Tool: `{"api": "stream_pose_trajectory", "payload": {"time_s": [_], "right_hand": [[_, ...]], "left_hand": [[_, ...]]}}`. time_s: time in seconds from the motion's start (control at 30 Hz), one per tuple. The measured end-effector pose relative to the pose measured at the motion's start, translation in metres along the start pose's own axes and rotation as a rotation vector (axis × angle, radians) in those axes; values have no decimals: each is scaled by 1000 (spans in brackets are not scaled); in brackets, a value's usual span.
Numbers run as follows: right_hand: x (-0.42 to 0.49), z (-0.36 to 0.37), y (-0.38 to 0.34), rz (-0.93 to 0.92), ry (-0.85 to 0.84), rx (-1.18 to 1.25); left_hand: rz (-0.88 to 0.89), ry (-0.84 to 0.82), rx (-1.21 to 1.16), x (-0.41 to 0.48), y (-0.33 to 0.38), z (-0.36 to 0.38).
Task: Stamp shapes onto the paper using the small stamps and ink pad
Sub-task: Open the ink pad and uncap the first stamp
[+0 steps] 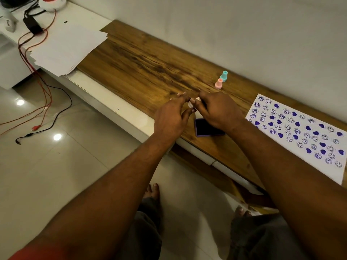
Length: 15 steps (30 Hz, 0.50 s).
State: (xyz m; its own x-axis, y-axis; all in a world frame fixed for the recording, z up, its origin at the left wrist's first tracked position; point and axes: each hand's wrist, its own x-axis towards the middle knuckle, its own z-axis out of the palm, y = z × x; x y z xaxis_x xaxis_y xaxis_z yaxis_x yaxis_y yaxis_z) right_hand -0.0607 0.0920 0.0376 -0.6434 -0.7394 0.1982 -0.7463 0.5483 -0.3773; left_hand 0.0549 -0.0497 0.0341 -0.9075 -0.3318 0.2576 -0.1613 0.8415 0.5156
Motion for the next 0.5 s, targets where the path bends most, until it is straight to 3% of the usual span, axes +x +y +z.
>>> {"api": "stream_pose_trajectory", "payload": {"time_s": [0.5], "right_hand": [[-3,1,11,-118,-71,-84]], "left_hand": [[-26,-118,-182,-5,-19,8]]}}
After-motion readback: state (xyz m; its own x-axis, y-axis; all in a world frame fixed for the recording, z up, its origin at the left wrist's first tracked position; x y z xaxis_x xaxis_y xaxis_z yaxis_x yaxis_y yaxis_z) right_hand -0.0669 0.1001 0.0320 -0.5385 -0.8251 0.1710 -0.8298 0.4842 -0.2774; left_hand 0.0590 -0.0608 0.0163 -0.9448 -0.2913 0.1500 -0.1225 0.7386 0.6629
